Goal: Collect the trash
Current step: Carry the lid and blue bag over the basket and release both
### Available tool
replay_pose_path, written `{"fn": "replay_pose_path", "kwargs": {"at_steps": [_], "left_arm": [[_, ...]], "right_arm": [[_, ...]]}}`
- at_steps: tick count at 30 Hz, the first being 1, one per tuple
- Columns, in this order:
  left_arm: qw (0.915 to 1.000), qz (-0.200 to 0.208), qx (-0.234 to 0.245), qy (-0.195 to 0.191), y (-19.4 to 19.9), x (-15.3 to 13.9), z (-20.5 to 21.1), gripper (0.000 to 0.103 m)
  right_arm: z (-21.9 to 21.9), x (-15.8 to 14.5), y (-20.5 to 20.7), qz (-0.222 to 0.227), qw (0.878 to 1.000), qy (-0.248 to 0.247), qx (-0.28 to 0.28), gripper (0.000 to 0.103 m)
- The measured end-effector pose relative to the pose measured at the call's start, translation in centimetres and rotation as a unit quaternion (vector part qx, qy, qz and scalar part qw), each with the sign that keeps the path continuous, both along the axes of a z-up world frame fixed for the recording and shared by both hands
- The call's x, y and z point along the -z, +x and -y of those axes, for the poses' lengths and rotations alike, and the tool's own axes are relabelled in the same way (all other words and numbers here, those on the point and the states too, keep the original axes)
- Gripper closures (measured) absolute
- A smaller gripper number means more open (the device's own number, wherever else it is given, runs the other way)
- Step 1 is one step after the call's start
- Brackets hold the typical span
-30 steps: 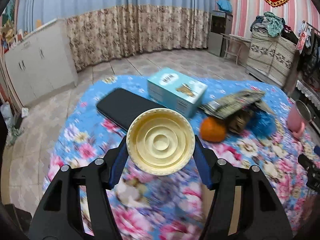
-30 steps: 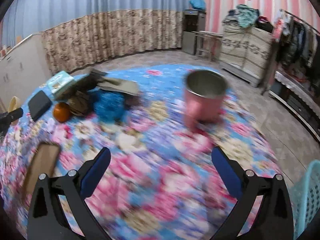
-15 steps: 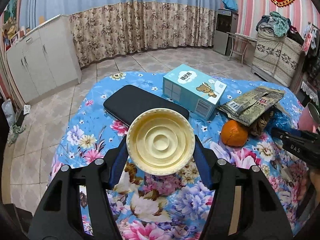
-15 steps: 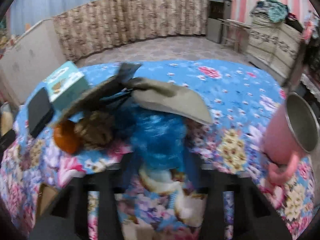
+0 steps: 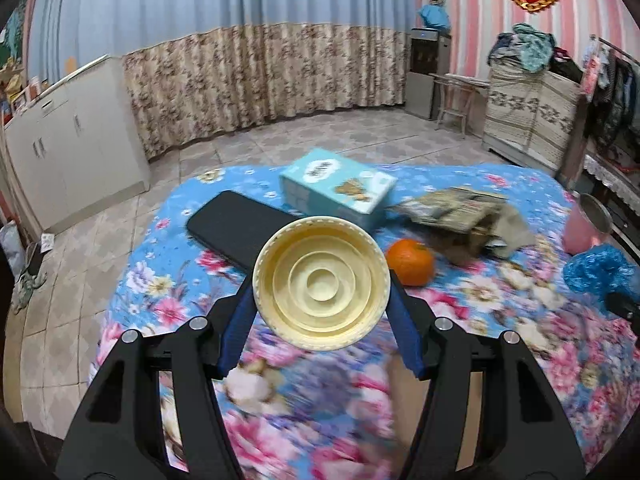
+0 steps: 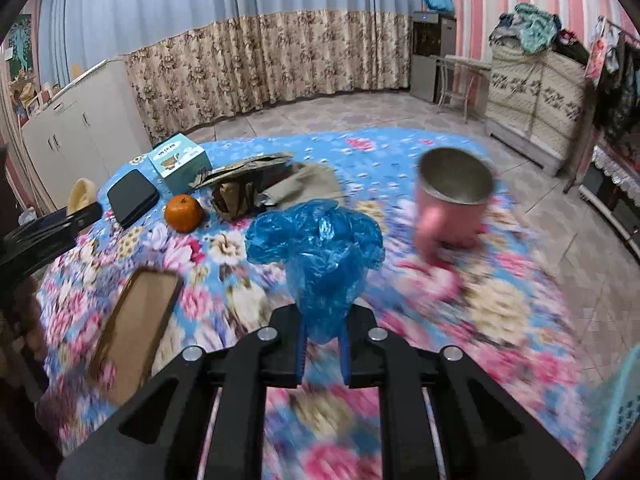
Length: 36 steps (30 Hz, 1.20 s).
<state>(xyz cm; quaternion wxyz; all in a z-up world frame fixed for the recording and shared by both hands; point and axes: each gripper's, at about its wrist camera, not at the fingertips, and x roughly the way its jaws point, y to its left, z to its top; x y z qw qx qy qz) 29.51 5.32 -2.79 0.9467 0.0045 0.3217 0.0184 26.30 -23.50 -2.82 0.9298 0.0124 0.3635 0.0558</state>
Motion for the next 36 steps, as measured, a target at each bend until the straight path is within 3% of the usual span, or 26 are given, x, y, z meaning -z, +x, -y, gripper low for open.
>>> {"fn": "replay_pose_path", "kwargs": {"at_steps": [6,11,18,23,36], "left_arm": [[0.9989,0.012,0.043,0.018,-2.5,-1.3,5.8,0.042],[0.9968,0.027,0.076,0.003,-4.7,-2.8,10.4,0.042],[0.9895,0.045,0.137,-0.008,-7.4,-4.9,18.3,0.042],[0.9825,0.042,0.178,-0.037,-8.7,-5.6,23.4,0.042],[0.9657,0.042,0.252,-0.045,-11.4,-4.4,34.2,0.042]], "right_arm": [[5.4,-2.6,-5.1,0.035,0.998,-0.010,0.044,0.090],[11.2,-4.2,-9.1,0.064,0.994,0.003,0.094,0.090],[20.2,-4.9,-15.0,0.092,0.979,0.003,0.183,0.090],[25.8,-4.5,-18.3,0.096,0.965,-0.003,0.245,0.090],[31.4,-3.8,-22.5,0.099,0.950,-0.018,0.296,0.090]]}}
